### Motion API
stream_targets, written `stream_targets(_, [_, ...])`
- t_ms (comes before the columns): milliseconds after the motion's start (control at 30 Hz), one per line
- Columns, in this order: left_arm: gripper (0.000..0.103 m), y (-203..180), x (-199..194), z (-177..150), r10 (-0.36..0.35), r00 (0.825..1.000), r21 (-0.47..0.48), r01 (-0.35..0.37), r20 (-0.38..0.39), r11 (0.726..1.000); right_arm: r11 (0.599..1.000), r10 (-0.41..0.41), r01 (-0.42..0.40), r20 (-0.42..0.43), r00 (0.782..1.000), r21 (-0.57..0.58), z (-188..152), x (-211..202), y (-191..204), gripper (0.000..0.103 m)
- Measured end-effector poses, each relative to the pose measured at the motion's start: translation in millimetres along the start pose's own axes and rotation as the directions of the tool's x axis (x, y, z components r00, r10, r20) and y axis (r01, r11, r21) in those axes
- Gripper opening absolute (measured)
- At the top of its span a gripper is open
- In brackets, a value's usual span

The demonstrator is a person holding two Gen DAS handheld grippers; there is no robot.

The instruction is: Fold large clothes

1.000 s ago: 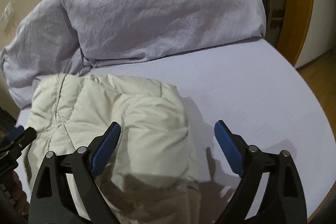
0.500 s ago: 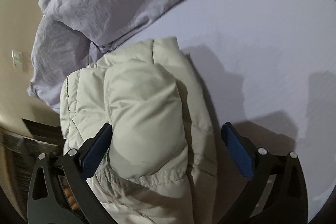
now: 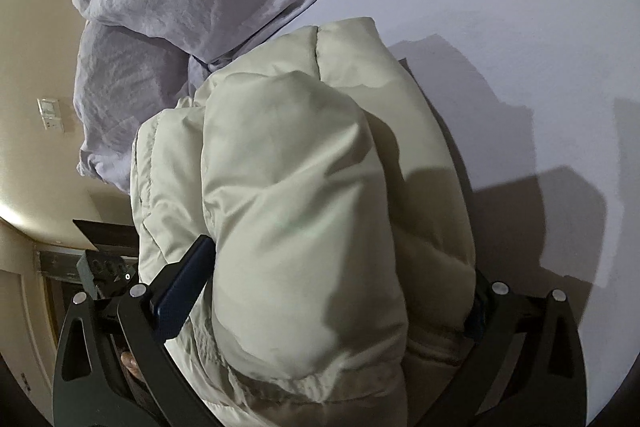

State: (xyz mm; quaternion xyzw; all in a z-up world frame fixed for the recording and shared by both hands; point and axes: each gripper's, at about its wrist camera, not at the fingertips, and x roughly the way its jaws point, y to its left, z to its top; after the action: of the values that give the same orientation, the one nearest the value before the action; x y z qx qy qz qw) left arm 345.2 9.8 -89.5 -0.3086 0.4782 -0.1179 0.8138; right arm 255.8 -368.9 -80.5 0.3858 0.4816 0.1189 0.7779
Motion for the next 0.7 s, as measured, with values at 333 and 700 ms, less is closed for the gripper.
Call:
stream_targets(333, [0.078, 6.7, -8.3, 13.6, -0.084, 0.996, -0.016, 0.084, -0.021, 0.996, 0.987, 0.156, -0.156, 0.007, 0.988, 0.042, -0.7, 11.4, -3.6, 0.083])
stream_targets(700, [0.071, 42.7, -47.4, 77.8, -0.011, 0.998, -0.013, 0.012, 0.062, 1.0, 0.971, 0.238, -0.238, -0.003, 0.971, -0.008, 39.7, 71.6, 55.9, 0.064])
